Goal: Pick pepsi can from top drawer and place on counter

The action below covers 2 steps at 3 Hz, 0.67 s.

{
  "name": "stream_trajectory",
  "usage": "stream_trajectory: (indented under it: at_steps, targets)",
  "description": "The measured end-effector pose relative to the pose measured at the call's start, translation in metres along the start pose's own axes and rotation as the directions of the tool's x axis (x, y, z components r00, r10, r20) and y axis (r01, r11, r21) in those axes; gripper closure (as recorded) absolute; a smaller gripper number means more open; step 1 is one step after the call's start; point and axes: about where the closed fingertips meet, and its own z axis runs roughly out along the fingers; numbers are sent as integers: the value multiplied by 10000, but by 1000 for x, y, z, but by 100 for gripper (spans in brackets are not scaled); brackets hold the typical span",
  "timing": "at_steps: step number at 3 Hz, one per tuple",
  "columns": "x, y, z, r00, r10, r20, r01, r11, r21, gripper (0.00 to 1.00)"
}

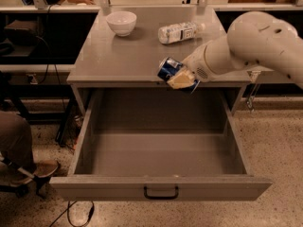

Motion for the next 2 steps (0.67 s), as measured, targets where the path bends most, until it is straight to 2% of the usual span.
stream_trajectory:
  at_steps: [1,2]
  targets:
    - [-20,-39,0,9953,-888,-375,893,9959,125,100]
    - [-47,-58,31,9784,-1896,-826,1850,9809,-600,100]
